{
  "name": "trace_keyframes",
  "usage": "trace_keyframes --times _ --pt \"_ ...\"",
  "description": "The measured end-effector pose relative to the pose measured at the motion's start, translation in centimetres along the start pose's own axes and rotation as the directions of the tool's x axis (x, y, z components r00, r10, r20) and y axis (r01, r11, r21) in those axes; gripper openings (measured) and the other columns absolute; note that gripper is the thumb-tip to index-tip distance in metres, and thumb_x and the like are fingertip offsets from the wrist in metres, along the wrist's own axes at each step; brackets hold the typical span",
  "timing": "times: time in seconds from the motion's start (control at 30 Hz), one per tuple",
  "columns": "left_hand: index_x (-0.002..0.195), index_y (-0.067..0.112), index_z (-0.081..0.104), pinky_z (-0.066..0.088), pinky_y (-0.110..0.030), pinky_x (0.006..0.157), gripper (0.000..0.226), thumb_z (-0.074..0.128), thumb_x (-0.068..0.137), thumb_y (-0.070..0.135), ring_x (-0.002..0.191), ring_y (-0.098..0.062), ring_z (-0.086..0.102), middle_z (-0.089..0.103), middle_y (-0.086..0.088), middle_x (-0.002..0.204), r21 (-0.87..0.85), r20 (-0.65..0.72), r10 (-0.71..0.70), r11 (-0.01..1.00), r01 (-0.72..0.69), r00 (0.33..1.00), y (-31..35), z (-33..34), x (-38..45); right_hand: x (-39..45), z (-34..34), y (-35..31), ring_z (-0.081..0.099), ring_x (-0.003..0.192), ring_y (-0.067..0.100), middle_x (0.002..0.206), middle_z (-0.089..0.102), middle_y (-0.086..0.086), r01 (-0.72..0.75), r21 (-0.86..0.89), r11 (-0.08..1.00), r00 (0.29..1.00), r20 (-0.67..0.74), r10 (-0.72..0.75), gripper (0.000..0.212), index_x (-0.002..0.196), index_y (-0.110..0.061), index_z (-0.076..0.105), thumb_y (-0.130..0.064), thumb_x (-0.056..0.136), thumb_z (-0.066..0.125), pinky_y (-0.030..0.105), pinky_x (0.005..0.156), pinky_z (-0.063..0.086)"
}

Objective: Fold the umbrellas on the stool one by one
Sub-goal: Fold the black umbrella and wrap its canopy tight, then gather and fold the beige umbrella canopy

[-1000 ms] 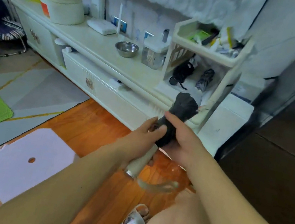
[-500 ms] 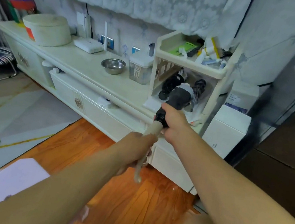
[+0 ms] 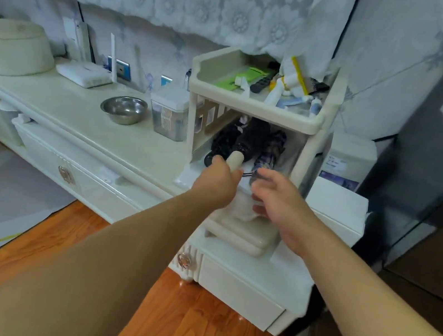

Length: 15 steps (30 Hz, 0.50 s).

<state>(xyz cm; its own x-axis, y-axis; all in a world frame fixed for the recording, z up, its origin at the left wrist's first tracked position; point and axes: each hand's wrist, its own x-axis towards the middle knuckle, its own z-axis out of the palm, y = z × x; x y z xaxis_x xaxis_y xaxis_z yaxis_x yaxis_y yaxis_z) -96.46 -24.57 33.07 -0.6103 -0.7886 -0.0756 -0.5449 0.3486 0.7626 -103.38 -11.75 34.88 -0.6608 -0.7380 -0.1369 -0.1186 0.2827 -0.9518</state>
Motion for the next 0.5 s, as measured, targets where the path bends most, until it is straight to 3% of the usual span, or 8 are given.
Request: trace_keyframes --times 0.13,0.23,0.37,0.5 --pt "0.151 0.01 0.027 0.04 -0.042 0.092 0.052 0.044 0.106 0.03 0.119 -0.039 0.051 0.05 -0.022 0.134 0.413 0.059 0.232 0.88 -0.236 0.971 -1.1 1.4 2.1 0.8 1.0 1.2 0.062 0.105 0.014 0.119 0.059 -0.008 0.035 -0.165 0.986 0.999 0.026 -0.031 0.037 0.138 -0.031 0.053 -0.023 0.101 0.057 0.04 0.097 0.054" --pt "0.158 0.011 0.016 0.04 -0.044 0.098 0.062 0.041 0.107 0.035 0.125 -0.037 0.046 0.047 -0.02 0.141 0.579 0.068 0.25 0.778 -0.242 0.966 -1.7 2.4 2.9 1.3 1.1 1.8 0.062 0.107 0.018 0.119 0.06 -0.006 0.017 -0.183 0.983 1.0 -0.013 -0.02 0.038 0.137 -0.029 0.054 -0.022 0.1 0.057 0.044 0.1 0.053" --pt "0.158 0.014 0.015 0.039 -0.043 0.098 0.061 0.036 0.108 0.039 0.125 -0.035 0.046 0.05 -0.017 0.139 0.646 0.005 0.277 0.733 -0.214 0.961 -2.4 3.2 3.5 2.0 1.0 2.3 0.062 0.109 0.019 0.126 0.061 -0.001 -0.03 -0.154 0.988 0.999 -0.022 0.027 0.043 0.14 -0.025 0.053 -0.018 0.098 0.057 0.043 0.097 0.055" --pt "0.162 0.02 0.007 0.031 -0.048 0.108 0.075 0.042 0.102 0.049 0.138 -0.035 0.033 0.035 -0.014 0.153 0.565 0.115 0.214 0.789 -0.241 0.97 -1.9 1.6 1.7 1.5 1.4 2.1 0.064 0.107 0.02 0.122 0.063 -0.001 -0.033 -0.207 0.978 0.999 -0.048 0.024 0.039 0.136 -0.022 0.057 -0.016 0.098 0.056 0.044 0.098 0.054"
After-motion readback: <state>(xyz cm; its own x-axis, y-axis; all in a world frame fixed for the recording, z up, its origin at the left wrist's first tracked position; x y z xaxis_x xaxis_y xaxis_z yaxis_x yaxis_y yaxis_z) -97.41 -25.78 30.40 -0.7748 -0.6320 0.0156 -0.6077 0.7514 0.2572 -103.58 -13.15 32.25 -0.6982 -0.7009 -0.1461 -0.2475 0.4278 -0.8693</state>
